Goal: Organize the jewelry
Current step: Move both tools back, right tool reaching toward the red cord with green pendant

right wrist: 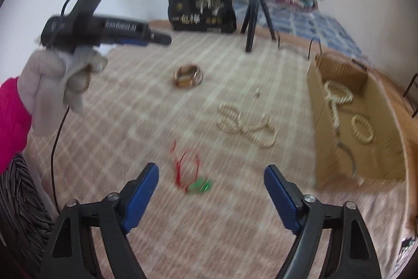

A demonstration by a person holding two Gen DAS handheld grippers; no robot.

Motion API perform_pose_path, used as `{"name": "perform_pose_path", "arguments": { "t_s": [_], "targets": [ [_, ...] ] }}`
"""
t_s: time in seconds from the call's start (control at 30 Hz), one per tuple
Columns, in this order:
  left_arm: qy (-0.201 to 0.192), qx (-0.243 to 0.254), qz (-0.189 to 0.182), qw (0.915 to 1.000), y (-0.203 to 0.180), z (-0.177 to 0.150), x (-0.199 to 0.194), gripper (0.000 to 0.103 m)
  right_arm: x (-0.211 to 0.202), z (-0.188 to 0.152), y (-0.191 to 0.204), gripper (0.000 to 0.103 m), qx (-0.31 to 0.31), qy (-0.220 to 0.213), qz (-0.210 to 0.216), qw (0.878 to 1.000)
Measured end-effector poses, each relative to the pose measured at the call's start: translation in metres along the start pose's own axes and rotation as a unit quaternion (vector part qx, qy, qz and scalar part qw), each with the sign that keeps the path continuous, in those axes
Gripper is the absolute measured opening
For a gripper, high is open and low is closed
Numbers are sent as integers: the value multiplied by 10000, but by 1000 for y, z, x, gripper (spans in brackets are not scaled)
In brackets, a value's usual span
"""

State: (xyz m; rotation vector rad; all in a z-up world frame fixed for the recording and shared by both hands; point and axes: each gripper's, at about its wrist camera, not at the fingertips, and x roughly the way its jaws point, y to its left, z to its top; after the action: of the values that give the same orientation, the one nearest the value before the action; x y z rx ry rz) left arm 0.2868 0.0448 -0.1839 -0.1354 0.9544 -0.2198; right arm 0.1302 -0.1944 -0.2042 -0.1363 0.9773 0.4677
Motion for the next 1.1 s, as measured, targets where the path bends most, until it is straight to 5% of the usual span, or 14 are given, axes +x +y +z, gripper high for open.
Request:
{"name": "perform_pose_path", "arguments": {
  "t_s": [0.23, 0.73, 1.1],
  "targets": [
    [285, -154, 130, 9994, 12, 0, 30, 65, 19, -16, 5, 80, 360, 342, 39, 9988],
    [713, -551, 59, 9959, 29, -1, 71, 65, 58, -15, -10, 43, 1310, 785, 571, 9866],
    [835, -533, 60, 9951, 28, -2, 85, 63, 75, 1, 1, 34, 968, 776, 238, 9920]
  ]
}}
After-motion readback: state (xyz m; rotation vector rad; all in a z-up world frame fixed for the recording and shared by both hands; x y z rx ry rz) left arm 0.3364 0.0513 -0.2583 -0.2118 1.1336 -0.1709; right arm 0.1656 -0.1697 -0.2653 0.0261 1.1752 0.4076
